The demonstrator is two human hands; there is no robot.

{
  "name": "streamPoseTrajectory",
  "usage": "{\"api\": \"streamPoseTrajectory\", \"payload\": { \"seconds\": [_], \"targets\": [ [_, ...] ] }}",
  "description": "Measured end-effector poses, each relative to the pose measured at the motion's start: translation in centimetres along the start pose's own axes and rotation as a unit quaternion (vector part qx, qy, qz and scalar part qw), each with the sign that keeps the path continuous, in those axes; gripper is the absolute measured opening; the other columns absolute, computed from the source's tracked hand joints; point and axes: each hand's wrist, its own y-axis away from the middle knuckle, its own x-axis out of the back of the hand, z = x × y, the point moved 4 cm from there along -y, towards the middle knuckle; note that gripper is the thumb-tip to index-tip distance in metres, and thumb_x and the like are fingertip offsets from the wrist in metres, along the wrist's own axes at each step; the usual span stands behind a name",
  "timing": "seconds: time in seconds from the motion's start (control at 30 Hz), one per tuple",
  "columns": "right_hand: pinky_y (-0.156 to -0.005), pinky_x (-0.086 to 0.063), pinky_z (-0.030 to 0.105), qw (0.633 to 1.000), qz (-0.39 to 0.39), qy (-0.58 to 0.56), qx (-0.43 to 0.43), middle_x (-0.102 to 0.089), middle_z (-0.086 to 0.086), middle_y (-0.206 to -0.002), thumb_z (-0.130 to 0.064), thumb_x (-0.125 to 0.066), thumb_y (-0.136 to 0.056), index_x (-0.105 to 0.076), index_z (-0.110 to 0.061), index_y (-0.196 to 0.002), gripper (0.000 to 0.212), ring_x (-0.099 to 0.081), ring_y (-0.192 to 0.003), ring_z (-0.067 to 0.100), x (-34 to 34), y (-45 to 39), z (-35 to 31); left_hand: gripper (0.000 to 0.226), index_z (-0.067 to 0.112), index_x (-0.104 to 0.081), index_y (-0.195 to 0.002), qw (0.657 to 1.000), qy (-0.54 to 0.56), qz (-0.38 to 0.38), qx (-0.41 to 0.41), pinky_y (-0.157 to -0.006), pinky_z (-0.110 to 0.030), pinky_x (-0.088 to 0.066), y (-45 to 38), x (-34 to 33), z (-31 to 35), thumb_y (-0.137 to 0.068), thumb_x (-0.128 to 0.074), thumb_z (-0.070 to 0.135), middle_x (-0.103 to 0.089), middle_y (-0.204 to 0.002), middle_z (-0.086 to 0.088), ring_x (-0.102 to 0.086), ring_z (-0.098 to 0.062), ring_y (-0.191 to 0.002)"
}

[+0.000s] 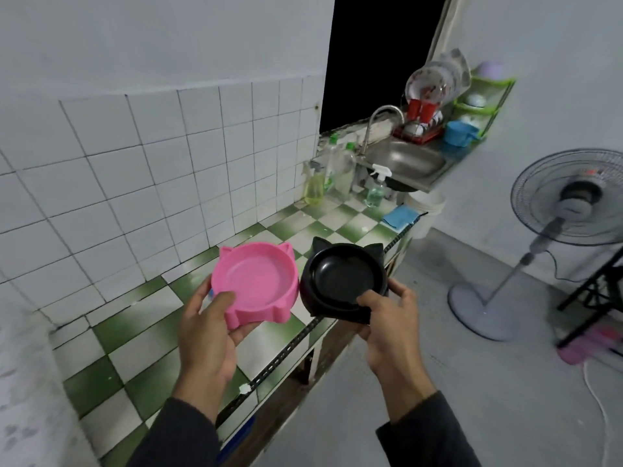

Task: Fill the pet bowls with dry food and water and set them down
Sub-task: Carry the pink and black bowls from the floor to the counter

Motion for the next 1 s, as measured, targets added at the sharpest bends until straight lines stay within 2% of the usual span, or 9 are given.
{"api": "streamPoseTrajectory", "payload": {
  "seconds": [0.23,0.4,0.53,0.67,0.8,1.0],
  "targets": [
    [-0.065,-0.064,0.044,1.0,-0.01,0.004,-0.008,-0.06,0.013,-0.123,0.009,-0.059,-0.09,-0.044,-0.022,-0.13,0.053,-0.07,-0.102,0.034,-0.9,-6.3,-1.1,0.052,0.027,-0.06,-0.136,1.0,-0.005,0.005,0.005,-0.075,-0.047,-0.063,-4.1,-3.8,-1.4,-0.092,-0.064,-0.001,-0.06,-0.131,-0.007,-0.065,-0.032,-0.11],
    [-0.071,-0.064,0.05,0.999,-0.038,0.016,-0.028,-0.058,0.012,-0.124,0.011,-0.057,-0.088,-0.043,-0.025,-0.134,0.061,-0.07,-0.101,0.033,-1.8,-11.6,-1.2,0.051,0.025,-0.06,-0.134,0.999,-0.009,0.049,-0.006,-0.083,-0.056,-0.061,-7.0,-5.7,-2.8,-0.091,-0.065,-0.002,-0.059,-0.13,-0.008,-0.063,-0.035,-0.112],
    [-0.064,-0.063,0.042,0.996,-0.064,0.041,-0.052,-0.056,0.011,-0.124,0.012,-0.057,-0.086,-0.043,-0.027,-0.131,0.061,-0.067,-0.104,0.033,-2.5,-16.3,-1.5,0.047,0.026,-0.061,-0.127,0.996,-0.002,0.092,-0.017,-0.086,-0.062,-0.059,-8.9,-7.3,-4.4,-0.09,-0.065,-0.003,-0.057,-0.132,-0.008,-0.062,-0.036,-0.113],
    [-0.06,-0.062,0.038,0.988,-0.106,0.077,-0.076,-0.054,0.011,-0.123,0.013,-0.055,-0.085,-0.042,-0.024,-0.134,0.063,-0.065,-0.104,0.032,-3.0,-20.8,-2.1,0.044,0.021,-0.06,-0.128,0.988,0.008,0.149,-0.029,-0.082,-0.056,-0.061,-9.9,-8.7,-6.3,-0.091,-0.065,-0.002,-0.054,-0.137,-0.01,-0.062,-0.035,-0.113],
    [-0.066,-0.063,0.046,0.978,-0.151,0.108,-0.097,-0.053,0.015,-0.124,0.013,-0.053,-0.082,-0.043,-0.026,-0.13,0.063,-0.063,-0.106,0.036,-3.5,-24.4,-2.4,0.044,0.024,-0.059,-0.126,0.98,0.026,0.196,-0.037,-0.084,-0.056,-0.06,-10.2,-9.8,-8.4,-0.091,-0.065,-0.001,-0.055,-0.14,-0.009,-0.063,-0.036,-0.116],
    [-0.059,-0.06,0.037,0.963,-0.201,0.14,-0.115,-0.055,0.014,-0.118,0.012,-0.052,-0.082,-0.044,-0.024,-0.127,0.058,-0.063,-0.105,0.034,-4.6,-28.0,-2.2,0.046,0.024,-0.057,-0.128,0.965,0.053,0.255,-0.043,-0.076,-0.05,-0.06,-10.2,-10.9,-10.7,-0.091,-0.064,-0.003,-0.058,-0.131,-0.008,-0.063,-0.035,-0.114]
  ]
}}
